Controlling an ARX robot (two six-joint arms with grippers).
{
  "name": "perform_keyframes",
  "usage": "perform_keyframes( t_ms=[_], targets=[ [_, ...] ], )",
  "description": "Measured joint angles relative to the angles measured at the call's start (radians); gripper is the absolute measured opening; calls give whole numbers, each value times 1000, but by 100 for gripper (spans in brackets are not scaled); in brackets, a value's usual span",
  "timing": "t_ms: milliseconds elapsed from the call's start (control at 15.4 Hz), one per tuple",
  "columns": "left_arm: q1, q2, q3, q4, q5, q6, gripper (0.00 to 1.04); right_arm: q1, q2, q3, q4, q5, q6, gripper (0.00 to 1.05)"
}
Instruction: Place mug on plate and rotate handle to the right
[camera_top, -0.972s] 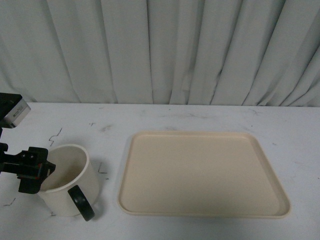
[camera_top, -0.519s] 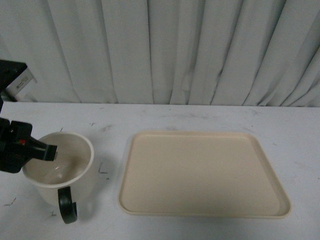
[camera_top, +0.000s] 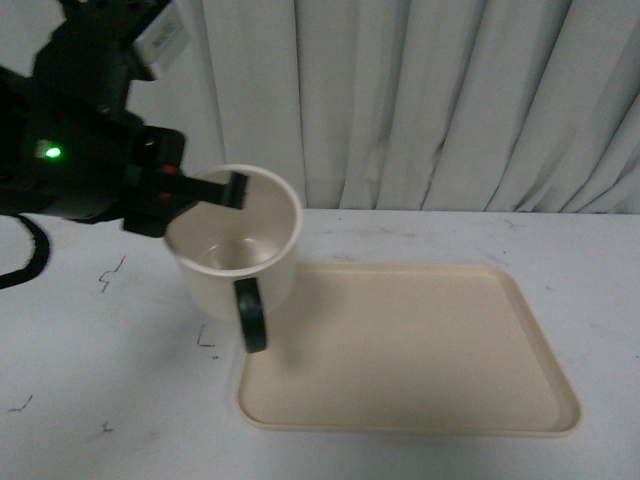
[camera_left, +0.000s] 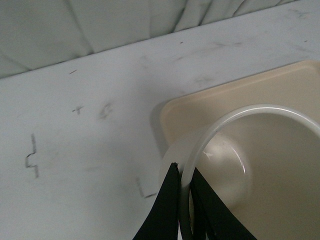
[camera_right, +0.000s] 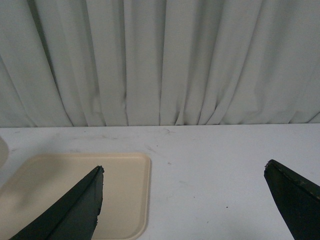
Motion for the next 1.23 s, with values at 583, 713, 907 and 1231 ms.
perform_keyframes(
  t_ms=[583,713,907,1231],
  targets=[
    [-190,538,441,-88,-117,-134,3,0,0,0,0,0,0,98],
    [-202,542,448,-102,-134,-139,3,0,0,0,0,0,0,98],
    [-230,542,447,-115,-135,-140,3,0,0,0,0,0,0,98],
    [-257,533,439,-118,-130,-135,3,0,0,0,0,0,0,98]
  ],
)
